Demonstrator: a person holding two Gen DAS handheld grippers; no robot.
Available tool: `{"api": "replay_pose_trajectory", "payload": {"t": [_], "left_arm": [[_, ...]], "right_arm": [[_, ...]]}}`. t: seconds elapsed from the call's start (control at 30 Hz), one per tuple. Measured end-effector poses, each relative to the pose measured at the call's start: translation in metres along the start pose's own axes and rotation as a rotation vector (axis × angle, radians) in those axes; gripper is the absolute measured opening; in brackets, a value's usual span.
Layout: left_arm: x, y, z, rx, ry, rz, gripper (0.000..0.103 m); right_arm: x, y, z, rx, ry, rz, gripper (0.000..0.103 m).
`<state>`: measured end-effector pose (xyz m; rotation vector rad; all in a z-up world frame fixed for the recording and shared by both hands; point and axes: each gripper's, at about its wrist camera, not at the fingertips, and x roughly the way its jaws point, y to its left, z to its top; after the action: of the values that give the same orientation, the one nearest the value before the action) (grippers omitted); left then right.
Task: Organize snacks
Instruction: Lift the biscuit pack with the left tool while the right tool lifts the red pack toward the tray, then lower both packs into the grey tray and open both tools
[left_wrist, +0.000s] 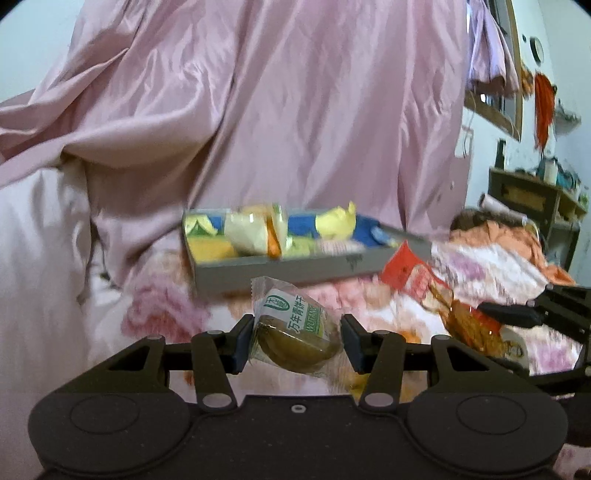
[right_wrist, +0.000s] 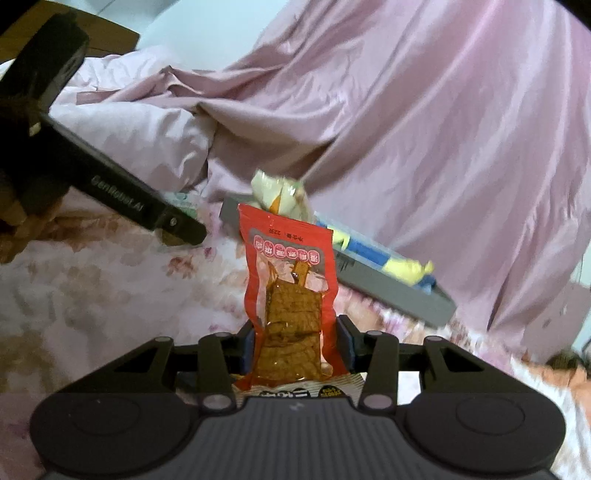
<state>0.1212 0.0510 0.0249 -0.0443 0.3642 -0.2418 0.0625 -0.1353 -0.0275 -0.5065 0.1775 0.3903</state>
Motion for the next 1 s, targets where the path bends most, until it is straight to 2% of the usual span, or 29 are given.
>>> {"api": "replay_pose_trajectory", "payload": {"t": [0.13, 0.37, 0.67, 0.83, 1.0], "left_arm": [[0.021, 0.007, 0.032, 0.048, -0.043, 0.007, 0.052], [0.076, 0.025, 0.071, 0.054, -0.037, 0.033, 0.052], [0.133, 0.038, 0.086, 0.033, 0.021, 0.043, 0.053], [0.155, 0.044, 0.090, 0.003, 0.025, 0.049, 0.053], [0.173, 0.046, 0.095, -0.068, 0.028, 0.042, 0.054]], "right_arm": [[0.015, -0.023, 0.016, -0.039, -0.028, 0.007, 0.048], [0.066, -0.058, 0.050, -0.092, -0.048, 0.020, 0.048], [0.146, -0.101, 0.077, -0.007, -0.015, 0.018, 0.048], [0.179, -0.110, 0.077, 0.006, 0.018, 0.011, 0.049], [0.199, -0.114, 0.070, 0.006, 0.053, 0.002, 0.050]]}}
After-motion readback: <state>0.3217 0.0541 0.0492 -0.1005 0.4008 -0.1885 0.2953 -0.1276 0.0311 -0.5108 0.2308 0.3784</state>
